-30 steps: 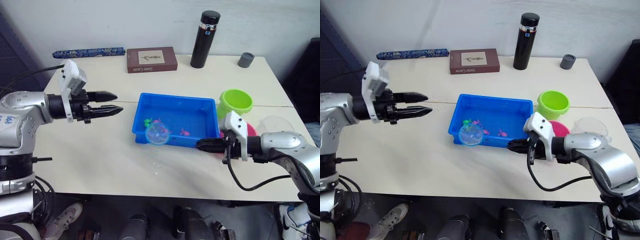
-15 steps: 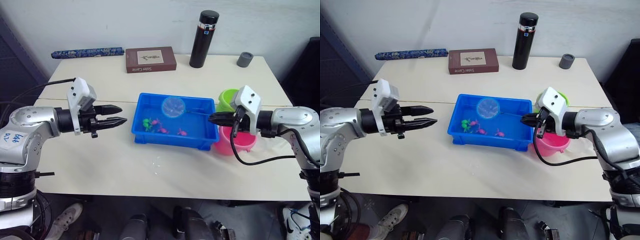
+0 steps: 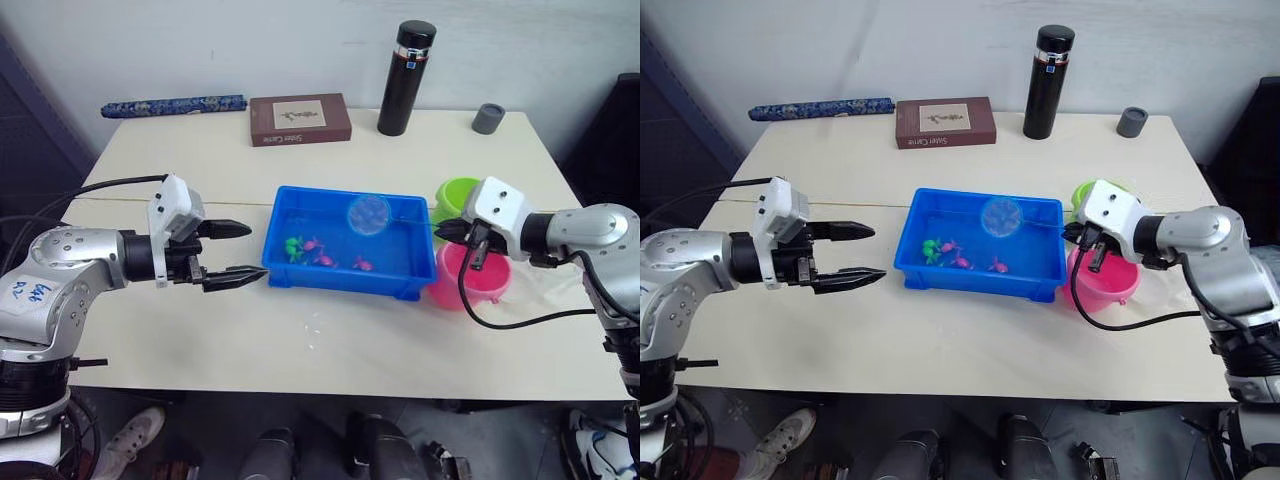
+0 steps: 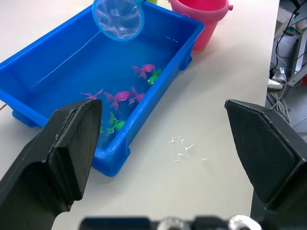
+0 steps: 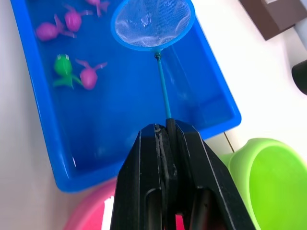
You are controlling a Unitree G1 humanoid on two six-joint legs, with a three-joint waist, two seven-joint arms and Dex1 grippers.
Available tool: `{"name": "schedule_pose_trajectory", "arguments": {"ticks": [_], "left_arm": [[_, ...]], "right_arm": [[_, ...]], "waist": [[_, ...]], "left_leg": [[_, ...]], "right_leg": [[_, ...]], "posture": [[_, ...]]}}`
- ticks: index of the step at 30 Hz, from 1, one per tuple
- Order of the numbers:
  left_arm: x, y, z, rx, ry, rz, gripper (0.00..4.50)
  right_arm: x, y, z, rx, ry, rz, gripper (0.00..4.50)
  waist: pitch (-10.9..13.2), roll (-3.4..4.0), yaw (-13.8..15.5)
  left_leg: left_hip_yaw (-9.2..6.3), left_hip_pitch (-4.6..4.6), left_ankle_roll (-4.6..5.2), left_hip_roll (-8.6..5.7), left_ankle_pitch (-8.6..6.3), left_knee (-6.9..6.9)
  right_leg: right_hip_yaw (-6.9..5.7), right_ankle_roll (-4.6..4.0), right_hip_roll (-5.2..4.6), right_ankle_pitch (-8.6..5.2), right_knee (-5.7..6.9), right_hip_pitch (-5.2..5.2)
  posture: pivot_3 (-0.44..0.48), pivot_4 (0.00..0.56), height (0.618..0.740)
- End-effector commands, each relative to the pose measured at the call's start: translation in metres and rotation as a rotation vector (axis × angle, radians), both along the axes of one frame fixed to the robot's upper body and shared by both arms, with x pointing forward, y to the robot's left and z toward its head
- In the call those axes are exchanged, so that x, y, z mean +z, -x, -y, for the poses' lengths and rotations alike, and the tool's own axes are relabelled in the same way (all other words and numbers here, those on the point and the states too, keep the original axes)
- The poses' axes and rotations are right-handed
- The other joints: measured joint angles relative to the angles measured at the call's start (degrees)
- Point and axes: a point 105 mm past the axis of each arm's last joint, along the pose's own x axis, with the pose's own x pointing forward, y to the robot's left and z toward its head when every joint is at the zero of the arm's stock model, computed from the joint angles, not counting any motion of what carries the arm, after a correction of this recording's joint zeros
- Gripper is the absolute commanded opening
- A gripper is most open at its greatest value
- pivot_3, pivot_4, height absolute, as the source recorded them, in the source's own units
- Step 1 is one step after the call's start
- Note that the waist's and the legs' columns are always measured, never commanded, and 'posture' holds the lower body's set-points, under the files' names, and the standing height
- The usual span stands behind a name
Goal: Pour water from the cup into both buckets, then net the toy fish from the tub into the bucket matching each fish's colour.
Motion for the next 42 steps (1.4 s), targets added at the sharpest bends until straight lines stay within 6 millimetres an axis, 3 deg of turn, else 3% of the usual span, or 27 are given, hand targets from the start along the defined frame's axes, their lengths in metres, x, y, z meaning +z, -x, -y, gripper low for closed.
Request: {"name": "schedule_pose_trajectory", "arguments": {"ticks": [1,11,22,42], "left_arm": [[0.016,0.013,-0.003,-0.050,-0.003,0.041,4.47],[0.017,0.012,-0.009,-0.046,-0.014,0.063,4.47],[0.014,0.008,-0.013,-0.008,-0.021,0.090,4.47],[0.016,0.012,-0.015,0.014,-0.003,0.099,4.47]], "right_arm": [[0.017,-0.003,0.006,0.003,0.089,0.084,0.00],[0.011,-0.011,0.011,0.003,0.257,0.118,0.00],[-0.013,-0.016,0.003,0.040,0.387,0.101,0.00],[-0.030,0.002,-0.016,0.134,0.340,0.008,0.00]], "waist": [[0.02,0.02,-0.07],[0.03,0.05,-0.05],[0.03,0.06,-0.09],[0.03,0.06,-0.07]], "left_leg": [[0.00,0.00,0.00,0.00,0.00,0.00],[0.01,0.00,0.00,0.00,0.00,0.01],[0.01,0.00,-0.01,0.00,0.00,0.00],[0.00,0.00,-0.01,0.00,0.00,0.01]], "right_leg": [[0.00,0.00,0.00,0.00,0.00,-0.01],[0.00,-0.01,0.00,-0.01,-0.03,0.00],[0.00,-0.02,0.01,-0.01,-0.01,-0.01],[0.00,-0.02,0.01,-0.01,0.00,0.00]], "posture": [[0.000,0.150,0.739],[0.000,0.150,0.739],[0.000,0.150,0.739],[0.000,0.150,0.739]]}}
